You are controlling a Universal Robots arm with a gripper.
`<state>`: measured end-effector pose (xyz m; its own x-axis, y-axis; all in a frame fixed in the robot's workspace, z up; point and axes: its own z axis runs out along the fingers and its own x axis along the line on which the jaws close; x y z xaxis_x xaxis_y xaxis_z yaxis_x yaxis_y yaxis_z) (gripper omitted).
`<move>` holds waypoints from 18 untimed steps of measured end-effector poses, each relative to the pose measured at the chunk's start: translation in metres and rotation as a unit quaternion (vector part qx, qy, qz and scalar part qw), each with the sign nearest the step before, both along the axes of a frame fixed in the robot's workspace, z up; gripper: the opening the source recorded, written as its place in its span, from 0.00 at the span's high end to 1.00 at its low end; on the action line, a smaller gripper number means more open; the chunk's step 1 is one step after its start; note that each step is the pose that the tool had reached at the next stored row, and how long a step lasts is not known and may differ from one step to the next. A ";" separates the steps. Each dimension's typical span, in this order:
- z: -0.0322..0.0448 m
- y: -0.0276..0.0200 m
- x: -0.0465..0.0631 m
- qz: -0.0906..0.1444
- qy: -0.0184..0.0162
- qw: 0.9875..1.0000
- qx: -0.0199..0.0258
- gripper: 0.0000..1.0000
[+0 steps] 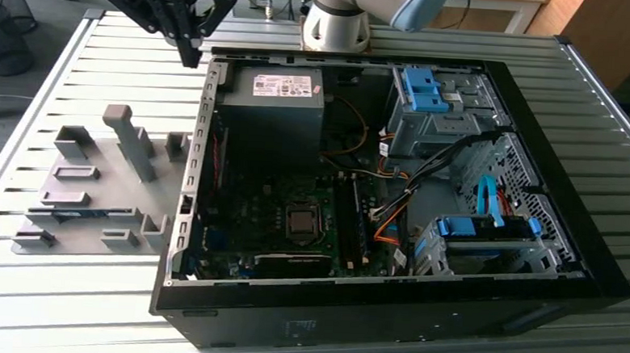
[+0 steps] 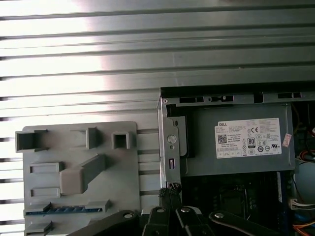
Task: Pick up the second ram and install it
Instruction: 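Reach for the second ram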
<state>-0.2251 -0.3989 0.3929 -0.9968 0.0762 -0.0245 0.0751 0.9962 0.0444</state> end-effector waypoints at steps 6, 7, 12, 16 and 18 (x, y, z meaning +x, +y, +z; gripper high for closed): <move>0.0000 0.0000 -0.004 0.000 0.000 1.000 0.000 0.90; 0.0000 0.0000 -0.004 0.000 0.000 1.000 0.000 0.90; 0.0000 0.0000 -0.008 0.000 0.000 1.000 0.000 0.90; 0.0000 0.0000 -0.010 0.000 0.000 1.000 0.000 0.90; 0.0000 0.0000 -0.011 0.000 0.000 1.000 0.000 0.90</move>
<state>-0.2365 -0.3989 0.3929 -0.9968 0.0762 -0.0245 0.0751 0.9962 0.0444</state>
